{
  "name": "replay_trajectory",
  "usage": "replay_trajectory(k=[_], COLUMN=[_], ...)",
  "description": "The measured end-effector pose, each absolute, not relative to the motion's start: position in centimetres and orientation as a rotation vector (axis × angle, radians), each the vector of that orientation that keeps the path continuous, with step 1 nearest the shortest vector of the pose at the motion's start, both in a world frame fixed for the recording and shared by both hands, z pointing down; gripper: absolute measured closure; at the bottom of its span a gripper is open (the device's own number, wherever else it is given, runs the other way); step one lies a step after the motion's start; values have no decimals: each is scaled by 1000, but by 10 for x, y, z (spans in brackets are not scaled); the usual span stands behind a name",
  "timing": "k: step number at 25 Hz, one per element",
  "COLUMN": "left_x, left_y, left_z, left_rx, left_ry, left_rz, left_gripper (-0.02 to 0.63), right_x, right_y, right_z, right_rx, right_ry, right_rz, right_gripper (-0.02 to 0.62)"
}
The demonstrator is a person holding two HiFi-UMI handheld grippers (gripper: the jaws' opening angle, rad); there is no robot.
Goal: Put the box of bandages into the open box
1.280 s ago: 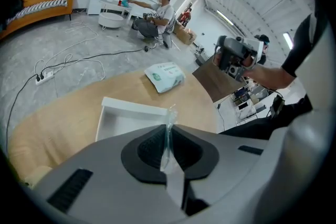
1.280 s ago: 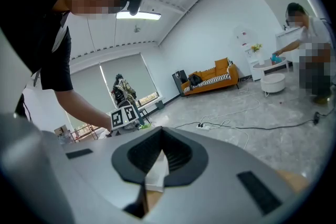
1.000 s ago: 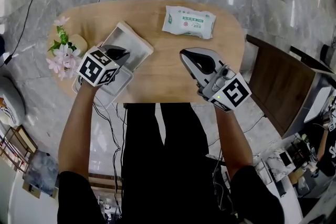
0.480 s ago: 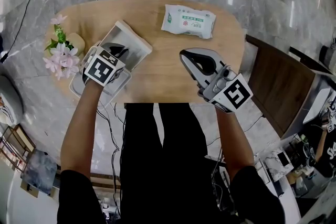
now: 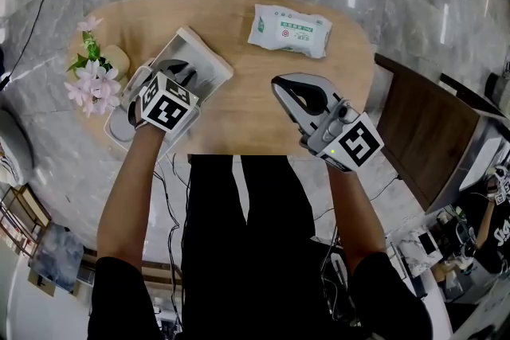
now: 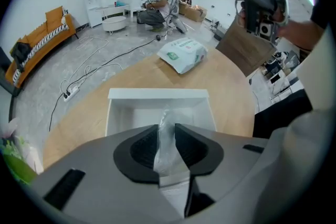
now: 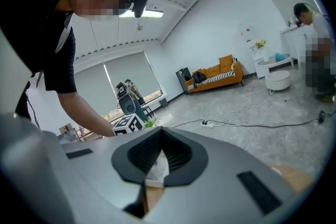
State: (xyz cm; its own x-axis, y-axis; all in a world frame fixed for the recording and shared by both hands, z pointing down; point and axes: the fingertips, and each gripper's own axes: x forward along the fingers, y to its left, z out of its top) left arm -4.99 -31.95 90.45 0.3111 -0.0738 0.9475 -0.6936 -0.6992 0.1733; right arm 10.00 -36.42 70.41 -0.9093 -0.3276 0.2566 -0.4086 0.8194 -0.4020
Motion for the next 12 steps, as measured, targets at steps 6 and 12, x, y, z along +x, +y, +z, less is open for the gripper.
replay_trajectory(k=[6,12], left_x=[-56,-66], left_y=[-322,-328], left_z=[905,895], left_rx=[2027,2051], left_ry=[-736,-814], left_rz=[1445,1419], left_gripper=[449,442], right_x=[98,95], right_y=[-362,-357], right_z=[705,705], right_rx=[570,562], right_ry=[-2827,-2831], right_rz=[693,692], right_gripper=[584,584])
